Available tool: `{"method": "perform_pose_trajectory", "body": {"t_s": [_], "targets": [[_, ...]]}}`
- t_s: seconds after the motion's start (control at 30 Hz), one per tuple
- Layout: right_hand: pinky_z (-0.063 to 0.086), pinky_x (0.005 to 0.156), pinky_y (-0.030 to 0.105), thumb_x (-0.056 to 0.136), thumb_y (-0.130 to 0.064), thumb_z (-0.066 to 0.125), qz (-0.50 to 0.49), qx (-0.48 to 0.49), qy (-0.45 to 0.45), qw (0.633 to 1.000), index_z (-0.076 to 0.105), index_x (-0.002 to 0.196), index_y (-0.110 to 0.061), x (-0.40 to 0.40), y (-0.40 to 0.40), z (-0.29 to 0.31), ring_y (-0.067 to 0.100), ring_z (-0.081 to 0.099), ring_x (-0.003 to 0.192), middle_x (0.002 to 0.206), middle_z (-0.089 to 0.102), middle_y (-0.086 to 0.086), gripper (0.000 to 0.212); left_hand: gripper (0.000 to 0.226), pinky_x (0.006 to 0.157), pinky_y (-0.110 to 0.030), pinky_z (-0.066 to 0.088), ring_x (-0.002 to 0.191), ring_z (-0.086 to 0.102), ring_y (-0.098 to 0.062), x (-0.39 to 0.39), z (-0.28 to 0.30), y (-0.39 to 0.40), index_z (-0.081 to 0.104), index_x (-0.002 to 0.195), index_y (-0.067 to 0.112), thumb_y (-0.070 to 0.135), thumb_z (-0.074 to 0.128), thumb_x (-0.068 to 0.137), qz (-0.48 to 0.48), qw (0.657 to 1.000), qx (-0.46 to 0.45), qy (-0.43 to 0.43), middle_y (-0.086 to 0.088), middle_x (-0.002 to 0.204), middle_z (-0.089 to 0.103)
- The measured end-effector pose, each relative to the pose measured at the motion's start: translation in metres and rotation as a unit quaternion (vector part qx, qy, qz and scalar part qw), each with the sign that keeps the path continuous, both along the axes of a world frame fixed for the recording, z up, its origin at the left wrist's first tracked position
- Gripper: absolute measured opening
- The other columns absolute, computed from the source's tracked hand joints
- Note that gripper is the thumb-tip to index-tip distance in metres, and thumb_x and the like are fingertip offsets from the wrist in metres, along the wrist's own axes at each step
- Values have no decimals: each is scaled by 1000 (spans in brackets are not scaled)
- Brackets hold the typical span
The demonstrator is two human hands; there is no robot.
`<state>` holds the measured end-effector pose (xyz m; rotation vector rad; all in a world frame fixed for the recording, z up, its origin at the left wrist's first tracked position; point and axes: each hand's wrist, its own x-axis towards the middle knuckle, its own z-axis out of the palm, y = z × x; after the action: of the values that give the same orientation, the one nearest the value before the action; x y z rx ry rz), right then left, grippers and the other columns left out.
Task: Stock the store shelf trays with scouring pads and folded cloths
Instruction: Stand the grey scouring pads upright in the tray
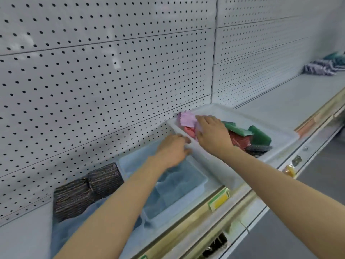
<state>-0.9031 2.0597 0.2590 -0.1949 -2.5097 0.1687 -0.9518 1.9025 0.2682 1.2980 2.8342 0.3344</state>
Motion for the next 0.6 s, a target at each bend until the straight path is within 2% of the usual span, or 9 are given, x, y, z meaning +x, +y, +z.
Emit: {"method": "perform_pose_trajectory", "body": {"t_s": [0.07,0.13,0.23,0.3,0.4,0.5,0.6], "targets": [[41,95,46,90,-24,45,-48,-11,-37,998,52,128,-4,17,38,2,37,52,112,122,60,18,43,33,86,-31,43,112,56,-29,18,1,43,63,124,17,30,58,94,-71,997,5,-29,-9,122,62],[39,97,44,92,-21,47,-87,-11,-69,994,48,131,-6,30,70,1,36,49,115,127,57,17,41,31,81,-28,42,106,59,-28,33,-1,80,65,123,15,24,59,93,-124,989,-15,-73,-10,117,65],[37,98,42,89,-16,49,-135,-6,-123,983,43,134,-10,46,106,-1,34,48,117,129,55,14,46,39,89,-26,41,113,57,-22,47,-11,126,61,129,19,16,61,91,-179,974,-59,-127,-4,127,63],[37,97,41,87,-14,49,-152,-6,-154,976,41,135,-12,56,126,-5,33,49,116,128,55,12,48,50,91,-26,41,118,55,-21,50,-17,150,54,136,24,13,63,89,-202,964,-111,-133,-1,136,57],[41,95,39,85,-13,50,-157,-7,-194,968,43,133,-15,63,151,-12,30,51,113,124,57,8,49,56,93,-36,48,116,56,-27,48,-28,172,47,141,26,11,60,88,-192,958,-171,-127,-6,139,54],[45,83,36,82,-17,56,-145,-12,-232,962,47,124,-16,64,171,-18,28,56,102,113,60,5,43,42,86,-36,48,110,59,-31,46,-40,180,52,133,15,19,59,91,-181,962,-161,-130,-12,129,59],[48,66,31,76,-23,63,-132,-15,-288,948,52,113,-20,61,186,-24,23,59,89,98,60,-1,39,47,87,-36,48,110,59,-30,41,-46,183,49,136,15,23,61,91,-150,978,-86,-120,-11,127,61]]}}
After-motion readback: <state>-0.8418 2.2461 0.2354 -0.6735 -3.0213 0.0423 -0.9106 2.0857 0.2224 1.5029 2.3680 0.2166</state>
